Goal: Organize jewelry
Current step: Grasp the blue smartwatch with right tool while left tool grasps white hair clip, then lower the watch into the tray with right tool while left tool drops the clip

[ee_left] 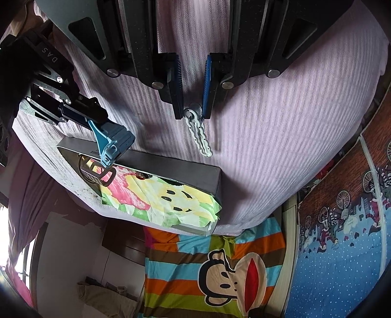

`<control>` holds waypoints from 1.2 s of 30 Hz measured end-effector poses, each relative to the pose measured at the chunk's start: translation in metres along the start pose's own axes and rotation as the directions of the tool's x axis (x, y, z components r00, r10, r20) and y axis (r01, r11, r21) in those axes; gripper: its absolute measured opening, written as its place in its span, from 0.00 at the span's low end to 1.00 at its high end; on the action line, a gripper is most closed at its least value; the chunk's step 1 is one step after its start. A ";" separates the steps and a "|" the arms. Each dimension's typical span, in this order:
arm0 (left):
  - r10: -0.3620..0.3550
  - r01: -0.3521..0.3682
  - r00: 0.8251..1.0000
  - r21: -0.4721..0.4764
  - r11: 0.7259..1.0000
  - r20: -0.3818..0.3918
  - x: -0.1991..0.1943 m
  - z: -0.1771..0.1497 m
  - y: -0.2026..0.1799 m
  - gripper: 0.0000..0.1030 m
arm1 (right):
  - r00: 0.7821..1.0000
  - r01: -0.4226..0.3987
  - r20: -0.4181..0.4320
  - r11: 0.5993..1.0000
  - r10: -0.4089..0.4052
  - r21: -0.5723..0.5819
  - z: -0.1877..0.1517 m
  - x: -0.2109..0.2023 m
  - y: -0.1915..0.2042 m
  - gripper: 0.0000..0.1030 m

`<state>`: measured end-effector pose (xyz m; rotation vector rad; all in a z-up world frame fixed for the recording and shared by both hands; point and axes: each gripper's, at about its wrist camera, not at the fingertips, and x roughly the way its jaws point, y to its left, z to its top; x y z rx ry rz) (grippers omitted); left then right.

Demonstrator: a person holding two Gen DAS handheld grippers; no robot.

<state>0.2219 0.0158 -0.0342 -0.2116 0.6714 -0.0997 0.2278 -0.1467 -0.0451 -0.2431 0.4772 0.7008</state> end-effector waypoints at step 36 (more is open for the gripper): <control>-0.001 -0.010 0.994 0.099 0.995 0.111 0.056 0.109 -0.077 0.11 | 0.955 0.154 0.199 0.940 -0.220 0.304 0.036 -0.012 -0.103 0.12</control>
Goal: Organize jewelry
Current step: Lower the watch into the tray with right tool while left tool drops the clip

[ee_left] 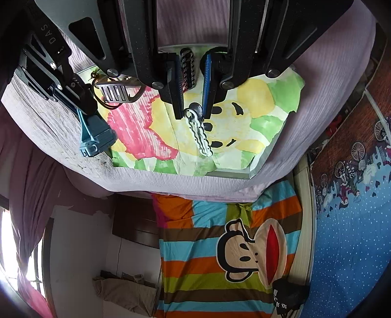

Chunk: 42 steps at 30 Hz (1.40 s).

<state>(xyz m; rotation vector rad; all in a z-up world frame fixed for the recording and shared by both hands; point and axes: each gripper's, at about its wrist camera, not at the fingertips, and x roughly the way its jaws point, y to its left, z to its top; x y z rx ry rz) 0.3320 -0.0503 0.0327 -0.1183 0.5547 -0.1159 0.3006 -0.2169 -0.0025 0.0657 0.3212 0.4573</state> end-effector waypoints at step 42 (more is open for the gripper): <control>-0.033 0.011 0.982 -0.116 0.993 -0.187 0.085 -0.010 0.027 0.13 | 0.970 0.119 -0.224 0.984 -0.088 0.129 -0.011 0.044 -0.042 0.30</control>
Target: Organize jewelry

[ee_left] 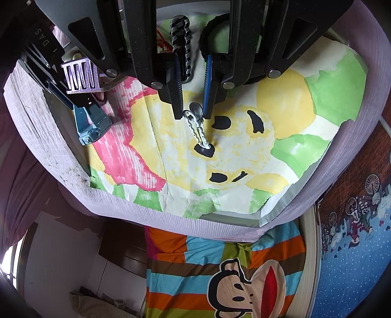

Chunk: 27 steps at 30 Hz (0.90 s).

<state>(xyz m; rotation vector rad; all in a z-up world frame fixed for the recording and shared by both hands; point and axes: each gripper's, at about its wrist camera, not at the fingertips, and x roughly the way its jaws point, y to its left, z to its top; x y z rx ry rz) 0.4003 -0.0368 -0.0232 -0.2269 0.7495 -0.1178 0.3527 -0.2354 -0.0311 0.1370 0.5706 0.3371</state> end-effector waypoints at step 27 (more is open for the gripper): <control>0.064 -0.058 0.961 -0.029 0.998 0.269 -0.121 -0.010 0.009 0.90 | 0.971 0.051 0.236 0.998 -0.045 -0.020 0.014 -0.083 0.021 1.00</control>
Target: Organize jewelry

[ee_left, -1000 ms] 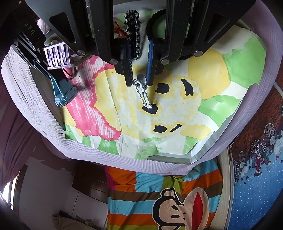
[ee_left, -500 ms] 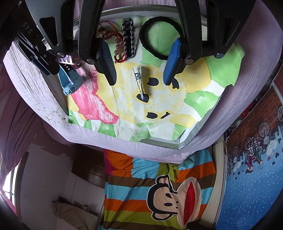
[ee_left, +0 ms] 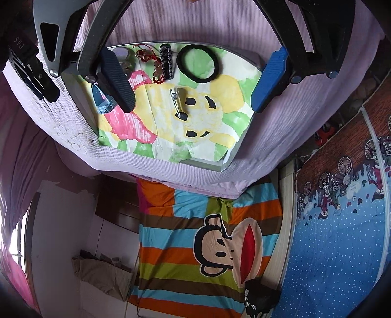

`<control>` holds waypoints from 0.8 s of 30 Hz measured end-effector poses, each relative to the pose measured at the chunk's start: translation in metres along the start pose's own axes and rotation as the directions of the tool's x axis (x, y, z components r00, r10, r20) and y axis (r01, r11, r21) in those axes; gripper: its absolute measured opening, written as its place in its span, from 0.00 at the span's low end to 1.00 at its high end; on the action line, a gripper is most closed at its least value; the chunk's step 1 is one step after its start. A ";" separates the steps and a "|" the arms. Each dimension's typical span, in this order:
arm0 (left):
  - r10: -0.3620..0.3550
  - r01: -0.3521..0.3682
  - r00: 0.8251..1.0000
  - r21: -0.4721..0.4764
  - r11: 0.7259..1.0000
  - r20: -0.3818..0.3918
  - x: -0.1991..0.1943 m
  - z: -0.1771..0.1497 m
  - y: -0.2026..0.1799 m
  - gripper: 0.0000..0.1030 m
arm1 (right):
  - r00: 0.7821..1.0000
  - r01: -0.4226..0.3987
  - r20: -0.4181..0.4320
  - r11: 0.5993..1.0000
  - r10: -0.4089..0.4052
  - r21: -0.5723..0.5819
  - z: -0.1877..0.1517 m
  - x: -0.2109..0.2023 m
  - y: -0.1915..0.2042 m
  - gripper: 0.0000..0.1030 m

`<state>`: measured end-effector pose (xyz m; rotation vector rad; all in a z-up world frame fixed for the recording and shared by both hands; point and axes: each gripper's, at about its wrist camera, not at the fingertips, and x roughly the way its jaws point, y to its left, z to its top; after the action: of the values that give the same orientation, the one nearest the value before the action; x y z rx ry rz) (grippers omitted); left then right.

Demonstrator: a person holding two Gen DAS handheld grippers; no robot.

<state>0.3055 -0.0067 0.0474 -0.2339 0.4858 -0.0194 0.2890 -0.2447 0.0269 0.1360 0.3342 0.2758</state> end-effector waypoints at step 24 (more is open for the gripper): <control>0.023 -0.026 0.989 0.015 1.000 0.143 -0.139 -0.003 0.016 0.97 | 0.998 0.000 0.068 0.994 0.007 -0.110 0.000 -0.088 0.055 1.00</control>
<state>0.1805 0.0186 0.1048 -0.2115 0.3454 0.0172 0.1954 -0.2180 0.0638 0.0378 0.2502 0.2915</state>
